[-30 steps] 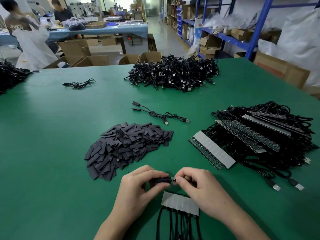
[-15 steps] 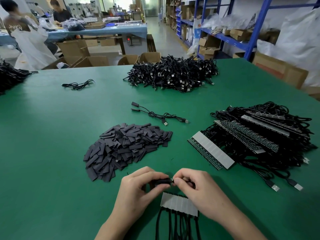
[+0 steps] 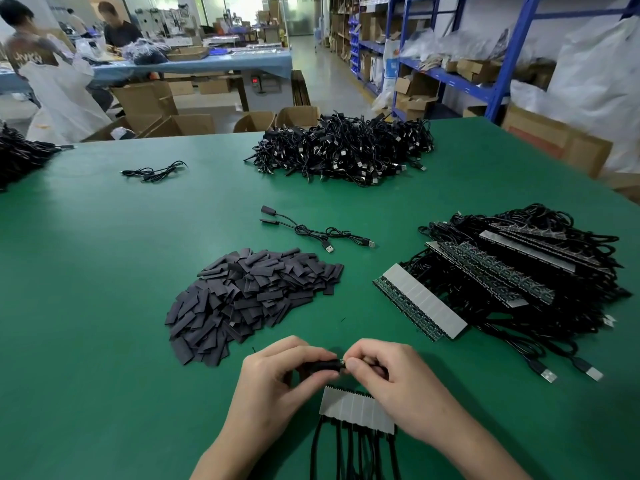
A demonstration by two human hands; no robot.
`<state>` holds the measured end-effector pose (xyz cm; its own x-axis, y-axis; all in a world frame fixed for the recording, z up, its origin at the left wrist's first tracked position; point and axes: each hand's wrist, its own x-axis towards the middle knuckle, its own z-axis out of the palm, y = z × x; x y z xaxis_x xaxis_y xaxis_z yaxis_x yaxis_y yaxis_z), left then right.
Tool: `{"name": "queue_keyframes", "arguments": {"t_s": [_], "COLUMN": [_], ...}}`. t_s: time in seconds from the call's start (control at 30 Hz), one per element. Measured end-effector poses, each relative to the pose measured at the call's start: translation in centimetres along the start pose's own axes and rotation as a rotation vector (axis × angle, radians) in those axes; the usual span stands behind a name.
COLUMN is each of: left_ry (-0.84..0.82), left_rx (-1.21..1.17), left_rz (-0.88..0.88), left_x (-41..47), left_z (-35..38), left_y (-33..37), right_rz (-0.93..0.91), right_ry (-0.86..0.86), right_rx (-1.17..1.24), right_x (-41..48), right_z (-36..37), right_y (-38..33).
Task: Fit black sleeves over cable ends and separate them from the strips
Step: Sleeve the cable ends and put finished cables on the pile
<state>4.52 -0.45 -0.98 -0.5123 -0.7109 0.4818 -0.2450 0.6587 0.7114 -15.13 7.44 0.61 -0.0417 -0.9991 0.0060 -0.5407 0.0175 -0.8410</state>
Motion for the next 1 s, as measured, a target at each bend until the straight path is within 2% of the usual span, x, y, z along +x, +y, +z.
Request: {"name": "queue_keyframes", "arguments": {"t_s": [0.43, 0.7, 1.0], "left_ry": [-0.043, -0.013, -0.033], "left_rx": [0.000, -0.044, 0.014], "left_rz": [-0.053, -0.034, -0.004], "left_x": [0.06, -0.01, -0.08], "left_z": [-0.18, -0.09, 0.12], "left_y": [-0.44, -0.23, -0.43], "right_rz": [-0.036, -0.008, 0.010], "right_ry": [0.046, 0.037, 0.029], "right_rx": [-0.116, -0.083, -0.086], "right_x": [0.10, 0.12, 0.09], "right_z": [0.41, 0.49, 0.55], "right_y": [0.11, 0.18, 0.38]}}
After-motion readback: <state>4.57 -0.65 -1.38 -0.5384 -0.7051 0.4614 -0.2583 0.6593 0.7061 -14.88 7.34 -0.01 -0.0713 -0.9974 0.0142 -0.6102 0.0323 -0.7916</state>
